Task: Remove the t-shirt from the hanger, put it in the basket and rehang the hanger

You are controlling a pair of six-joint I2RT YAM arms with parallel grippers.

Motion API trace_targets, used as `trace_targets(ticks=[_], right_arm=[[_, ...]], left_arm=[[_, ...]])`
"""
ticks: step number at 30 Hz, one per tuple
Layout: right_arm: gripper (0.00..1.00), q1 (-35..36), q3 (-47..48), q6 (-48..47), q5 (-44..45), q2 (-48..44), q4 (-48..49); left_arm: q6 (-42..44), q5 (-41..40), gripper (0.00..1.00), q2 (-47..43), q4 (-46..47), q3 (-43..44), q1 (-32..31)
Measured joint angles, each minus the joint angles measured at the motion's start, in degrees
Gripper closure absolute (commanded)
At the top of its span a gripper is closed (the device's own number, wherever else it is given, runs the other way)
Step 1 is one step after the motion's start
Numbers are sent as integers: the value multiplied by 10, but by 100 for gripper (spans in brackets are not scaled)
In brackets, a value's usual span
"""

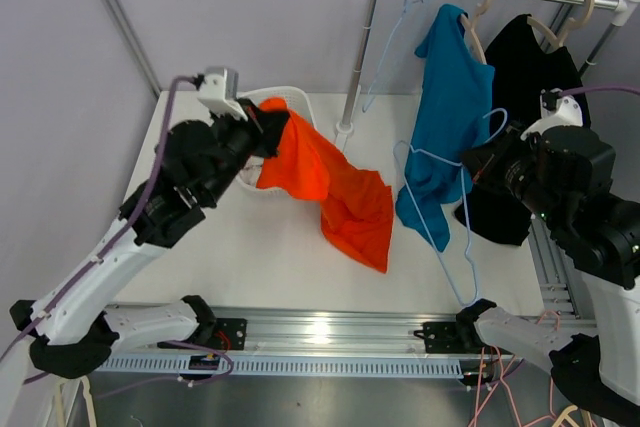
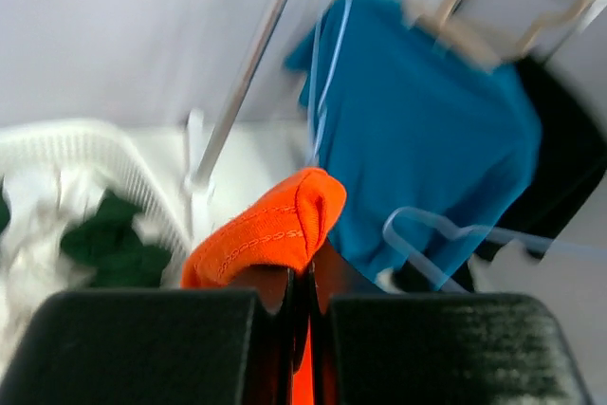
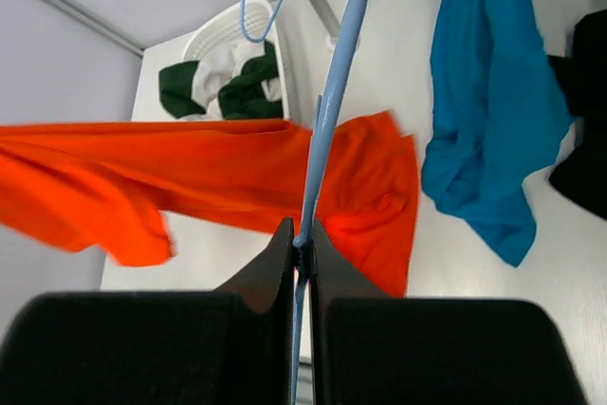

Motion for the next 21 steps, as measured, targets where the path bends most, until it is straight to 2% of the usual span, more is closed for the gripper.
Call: trace_targets(ticks=[6,11,17,21], right_arm=[[100,-1,-61,-44,32,9,95],[100,-17,-67,-73,43,52,169],[100,-47,-87,-105,41,81,247],[100,-66,-94,-125,41,94,286]], left_arm=[[49,55,99,114,14,243,55],[92,85,99,200,31,415,103],[144,107,99,268,82,516,156],[150,127,99,310,106,567,197]])
